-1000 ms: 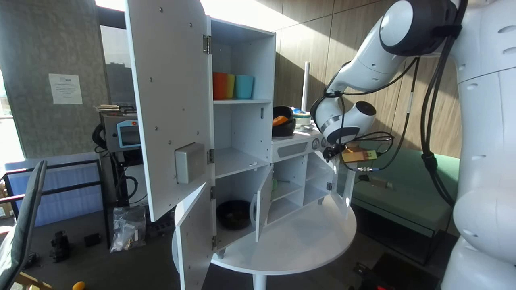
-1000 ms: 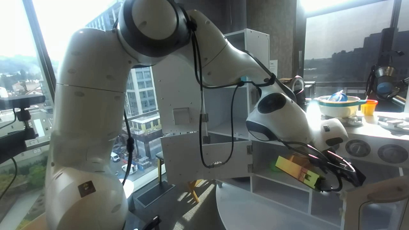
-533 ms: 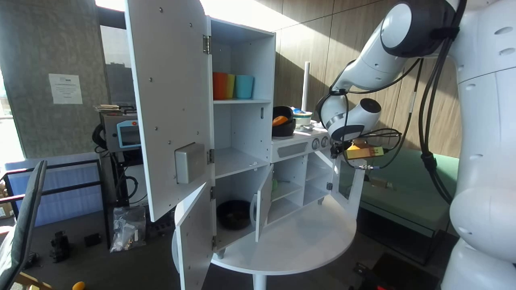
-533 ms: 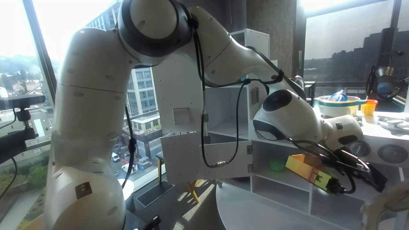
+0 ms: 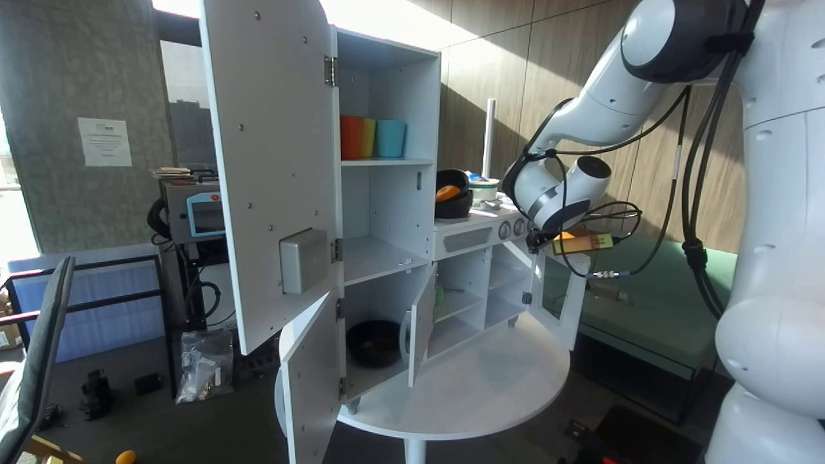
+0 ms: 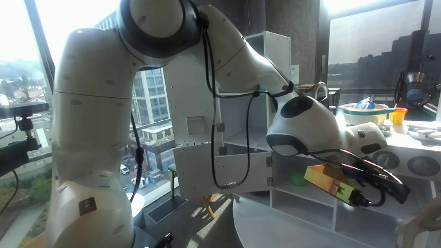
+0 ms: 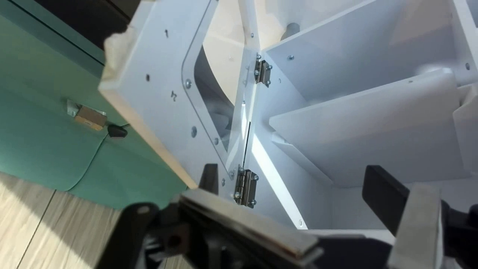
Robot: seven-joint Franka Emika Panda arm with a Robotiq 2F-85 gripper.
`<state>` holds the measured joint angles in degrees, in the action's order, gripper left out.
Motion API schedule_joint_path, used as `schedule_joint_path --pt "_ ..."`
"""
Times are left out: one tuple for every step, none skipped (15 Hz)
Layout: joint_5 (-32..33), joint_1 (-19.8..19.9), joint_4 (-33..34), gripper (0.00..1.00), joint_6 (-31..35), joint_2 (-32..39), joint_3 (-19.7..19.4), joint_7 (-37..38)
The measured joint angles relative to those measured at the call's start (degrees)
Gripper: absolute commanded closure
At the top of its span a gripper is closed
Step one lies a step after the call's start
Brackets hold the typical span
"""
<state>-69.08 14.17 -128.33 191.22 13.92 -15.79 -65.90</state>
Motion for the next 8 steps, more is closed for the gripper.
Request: schedule_joint_path --pt "0.16 0.36 -1.17 0.00 -0.41 -1.17 0.54 -0.86" --pt "0.35 0.76 -2.38 0.00 -1.14 -2.44 0.97 -1.94" --pt "0.45 1.22 -3.64 0.00 -2.29 -3.87 1.30 -3.34" --pt "0.47 1.73 -4.99 0.00 -4.08 -5.52 1.48 -5.10" --pt "0.47 2.28 -6.37 0.00 -6.32 -7.35 1.49 -7.30" --pt "0.39 2.93 -7.83 0.00 -8.76 -9.37 1.49 -9.82" --pt "0.06 3.55 -9.30 0.00 -11.27 -11.43 1.39 -12.70" --pt "-0.43 4.10 -10.85 0.00 -14.01 -13.53 1.11 -15.88"
